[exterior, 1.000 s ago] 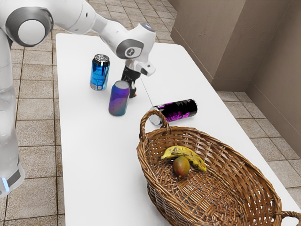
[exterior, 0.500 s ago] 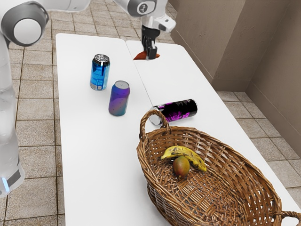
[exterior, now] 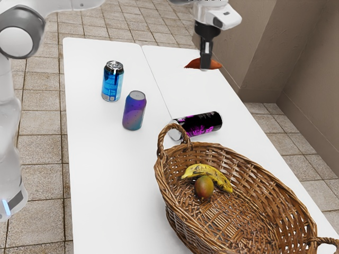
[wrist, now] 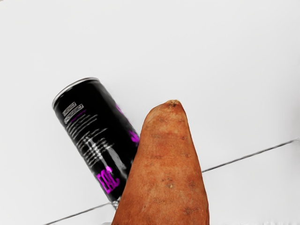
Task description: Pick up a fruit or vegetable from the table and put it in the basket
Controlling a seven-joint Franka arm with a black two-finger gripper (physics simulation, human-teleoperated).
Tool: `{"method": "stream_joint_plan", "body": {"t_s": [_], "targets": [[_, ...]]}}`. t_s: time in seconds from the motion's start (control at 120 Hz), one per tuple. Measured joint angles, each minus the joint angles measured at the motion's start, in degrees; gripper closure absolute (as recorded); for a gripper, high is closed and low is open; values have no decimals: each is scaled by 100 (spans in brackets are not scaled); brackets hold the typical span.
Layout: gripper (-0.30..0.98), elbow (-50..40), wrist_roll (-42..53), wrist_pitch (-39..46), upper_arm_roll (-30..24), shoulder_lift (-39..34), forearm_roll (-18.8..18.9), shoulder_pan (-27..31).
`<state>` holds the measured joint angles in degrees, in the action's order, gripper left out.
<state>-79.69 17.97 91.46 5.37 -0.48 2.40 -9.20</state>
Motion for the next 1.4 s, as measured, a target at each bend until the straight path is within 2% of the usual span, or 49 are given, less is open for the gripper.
{"method": "stream_joint_plan", "body": {"t_s": [0.175,0.508,0.625,0.692,0.758,0.992,1.083,1.192,1.4], "targets": [[54,31,-72,-283,-654,-16,-25,-524],[54,-23,-182,-463,-752,133,-33,-2646],[54,-23,-204,-480,-746,209,-33,-3107],[54,-23,-214,-486,-746,221,-33,-3034],[54,-23,-223,-490,-744,224,-34,-2689],[54,-31,-243,-498,-726,280,-34,-510],[54,-32,-249,-500,-712,300,-34,2],[54,-32,-255,-501,-704,309,-34,-63],[55,-32,-267,-508,-688,314,-27,-1101]]}}
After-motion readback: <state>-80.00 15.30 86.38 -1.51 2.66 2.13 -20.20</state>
